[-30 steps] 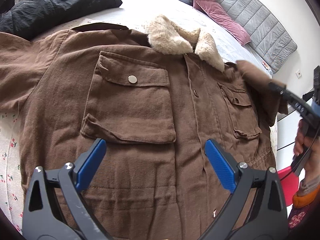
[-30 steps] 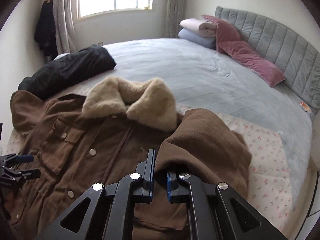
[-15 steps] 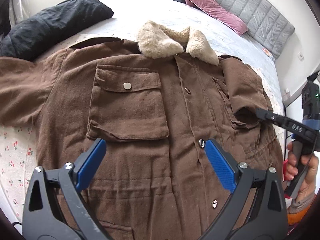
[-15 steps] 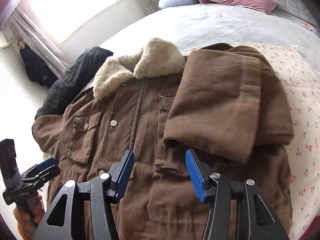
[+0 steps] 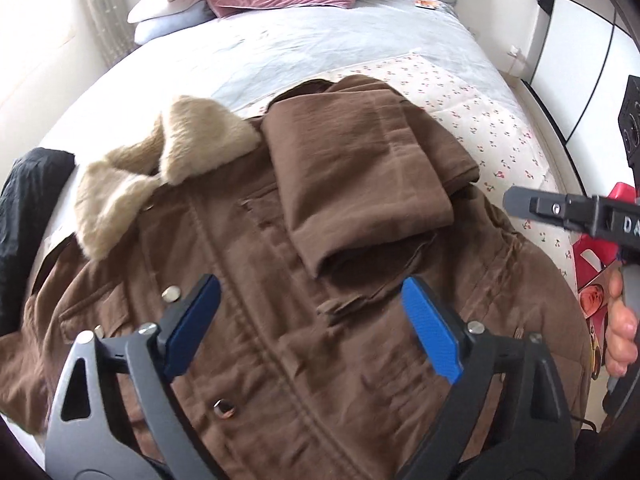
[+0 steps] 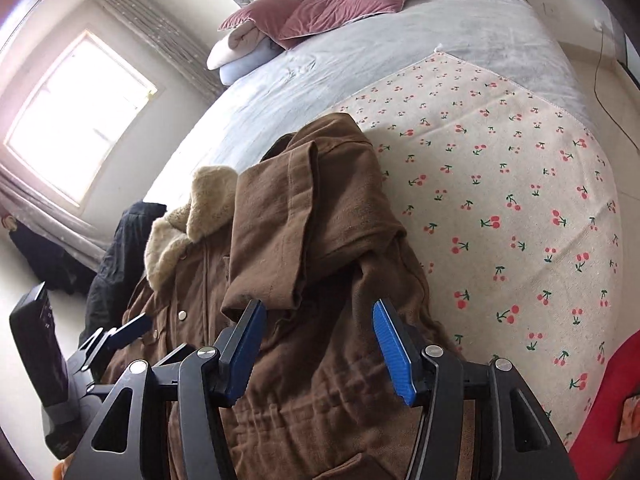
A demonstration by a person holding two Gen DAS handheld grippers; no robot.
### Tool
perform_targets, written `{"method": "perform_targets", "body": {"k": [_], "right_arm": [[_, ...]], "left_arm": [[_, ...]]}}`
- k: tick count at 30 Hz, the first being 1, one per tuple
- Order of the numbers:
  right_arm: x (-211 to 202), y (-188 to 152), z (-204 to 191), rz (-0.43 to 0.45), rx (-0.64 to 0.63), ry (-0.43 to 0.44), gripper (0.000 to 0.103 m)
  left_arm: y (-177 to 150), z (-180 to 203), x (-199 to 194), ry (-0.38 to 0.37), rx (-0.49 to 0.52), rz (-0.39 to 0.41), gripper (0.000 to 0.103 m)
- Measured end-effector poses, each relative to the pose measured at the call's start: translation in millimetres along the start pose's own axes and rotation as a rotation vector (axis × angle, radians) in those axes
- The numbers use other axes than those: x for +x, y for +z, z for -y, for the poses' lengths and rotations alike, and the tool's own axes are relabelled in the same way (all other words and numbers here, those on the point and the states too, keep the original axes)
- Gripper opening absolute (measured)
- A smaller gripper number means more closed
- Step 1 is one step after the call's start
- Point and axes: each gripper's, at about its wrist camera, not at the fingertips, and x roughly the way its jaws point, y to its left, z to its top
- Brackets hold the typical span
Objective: Fold large clothes
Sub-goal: 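Fold the held sleeve across the jacket front with the right gripper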
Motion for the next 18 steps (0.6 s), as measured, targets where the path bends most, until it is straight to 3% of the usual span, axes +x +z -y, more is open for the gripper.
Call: {"method": "perform_targets", "body": {"k": [3,7,9,10,11,13,18], "right_arm": [[-3.4,0.2,9.7,-0.014,0.022,0.015,0.057],[-11.8,5.2,18.1,0.010,0.047,0.034,0.057],[-14.3,5.1,21.6,0.010,0.049,0.029,0.057],[-14.4,5.0,23.1,0.007,0.051,0.025,0.057],[-14.1,5.0,24.6,0.004,0.053,0.021,0.057],[-15.1,4.7,27.6,0.003,0.056,0.011,0.057],[-18.1,4.3,29.2,0.008,0.048,0.001,0.057]], "left_arm": [[10.5,25.2,27.2,-0.073,0.070,0.004,0.083],[19.9,48.2,56.1,-0.082,0.110,-0.011,0.073],[25.6,53.4,62.1,-0.087,0.106,0.004,0.062],[28.3,52.9,61.6,-0.107,0.092,0.014,0.049],[30.5,50.8,59.6,-0.137,0.068,0.025,0.031],[32.8,40.7,50.3,-0.166,-0.001,0.060,0.015],[28.0,-23.6,4.1,-0.257,-0.296,0.196,0.014]]}}
